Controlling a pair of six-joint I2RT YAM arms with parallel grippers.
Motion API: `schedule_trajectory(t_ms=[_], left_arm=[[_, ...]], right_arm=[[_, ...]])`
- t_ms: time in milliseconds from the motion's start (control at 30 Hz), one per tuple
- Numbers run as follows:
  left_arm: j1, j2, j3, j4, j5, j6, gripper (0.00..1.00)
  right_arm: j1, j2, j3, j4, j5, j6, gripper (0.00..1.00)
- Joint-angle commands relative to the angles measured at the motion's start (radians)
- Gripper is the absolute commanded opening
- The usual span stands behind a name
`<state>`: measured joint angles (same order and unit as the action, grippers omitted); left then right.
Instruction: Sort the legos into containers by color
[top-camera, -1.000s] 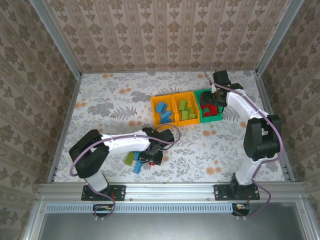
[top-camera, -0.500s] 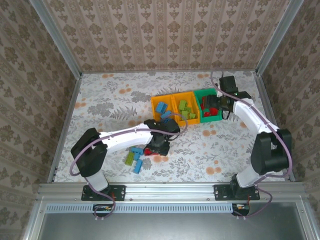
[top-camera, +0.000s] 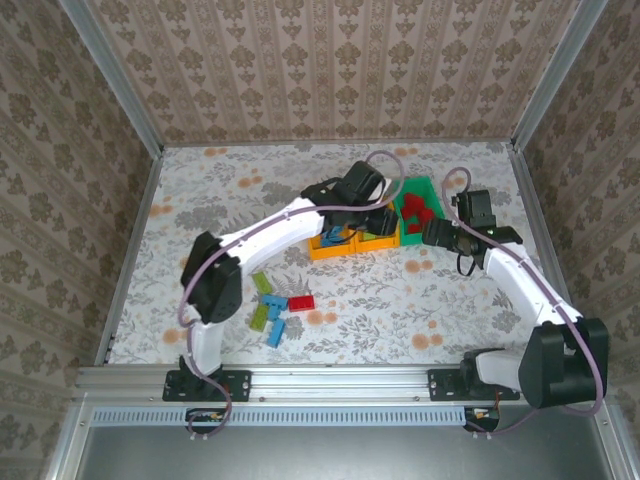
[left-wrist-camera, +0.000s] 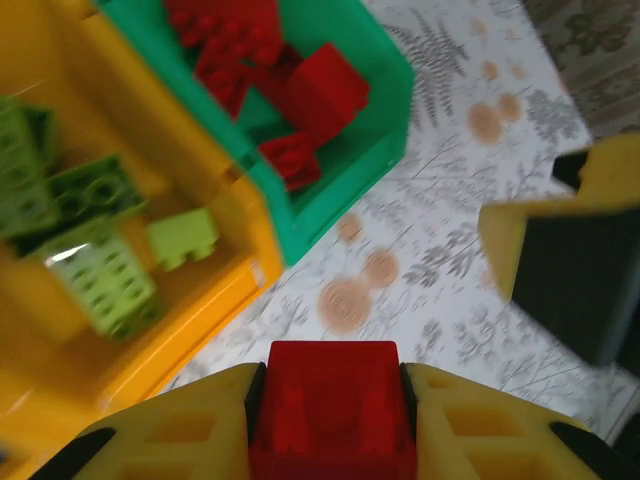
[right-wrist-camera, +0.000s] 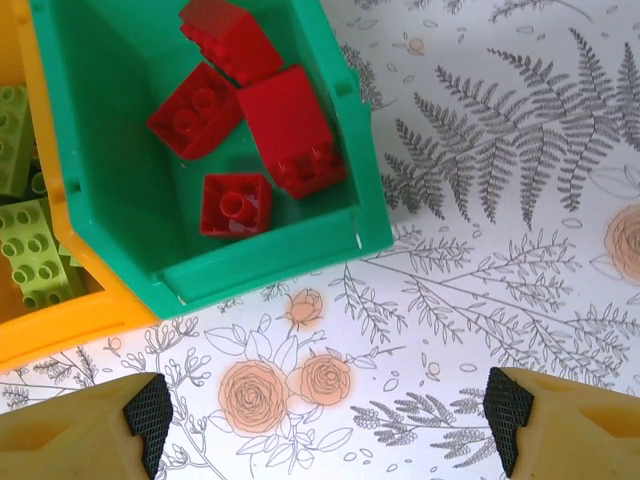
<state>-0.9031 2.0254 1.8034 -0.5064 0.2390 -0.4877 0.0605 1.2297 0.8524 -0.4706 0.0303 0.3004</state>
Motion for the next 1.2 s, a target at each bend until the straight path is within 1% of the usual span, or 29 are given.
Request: schedule_trajectory(t_ms=[0, 133, 233, 333, 533, 600, 733, 800, 833, 900, 933, 967, 1067, 1167], left_arm=[[0.027, 0.097, 0.117, 0.079, 0.148, 0.009, 0.34], [0.046, 0.201, 0.231, 0.158, 0.233, -0.034, 0.35], [0.057, 0.276, 0.317, 0.158, 0.247, -0.050, 0.36], [0.070, 0.344, 0.381, 0.153, 0.255, -0.079, 0.38], [0.092, 0.431, 0.442, 0.174, 0.214, -0.144, 0.44], [0.096, 0.454, 0.454, 0.195, 0.212, -0.162, 0.49], [0.099, 0.474, 0.481, 0.205, 0.213, -0.182, 0.64], [0.099, 0.455, 0.470, 0.201, 0.207, -0.177, 0.66], [0.099, 0.439, 0.453, 0.202, 0.198, -0.169, 0.69], [0.101, 0.383, 0.402, 0.210, 0.166, -0.147, 0.80], [0.103, 0.343, 0.363, 0.217, 0.145, -0.133, 0.91], [0.105, 0.303, 0.316, 0.232, 0.123, -0.116, 1.00], [0.130, 0.154, 0.152, 0.304, 0.070, -0.092, 1.00], [0.181, 0.014, -0.024, 0.392, 0.060, -0.106, 1.00]], right_arm=[[-0.005, -0.061, -0.050, 0.013, 0.010, 0.047, 0.85], [-0.005, -0.097, -0.094, 0.027, -0.023, 0.050, 0.85], [-0.005, -0.101, -0.107, 0.018, -0.048, 0.048, 0.84], [-0.005, -0.108, -0.119, 0.015, -0.062, 0.055, 0.84], [-0.005, -0.142, -0.153, 0.046, -0.104, 0.081, 0.83], [-0.005, -0.148, -0.160, 0.054, -0.114, 0.083, 0.83], [-0.003, -0.151, -0.166, 0.059, -0.154, 0.074, 0.83], [0.007, -0.151, -0.168, 0.063, -0.172, 0.062, 0.83], [0.019, -0.154, -0.169, 0.066, -0.175, 0.052, 0.82], [0.058, -0.161, -0.175, 0.076, -0.172, 0.032, 0.83], [0.090, -0.168, -0.179, 0.085, -0.172, 0.019, 0.83], [0.129, -0.175, -0.183, 0.099, -0.171, 0.002, 0.83], [0.287, -0.181, -0.194, 0.161, -0.168, -0.080, 0.83], [0.436, -0.147, -0.188, 0.211, -0.175, -0.198, 0.84]])
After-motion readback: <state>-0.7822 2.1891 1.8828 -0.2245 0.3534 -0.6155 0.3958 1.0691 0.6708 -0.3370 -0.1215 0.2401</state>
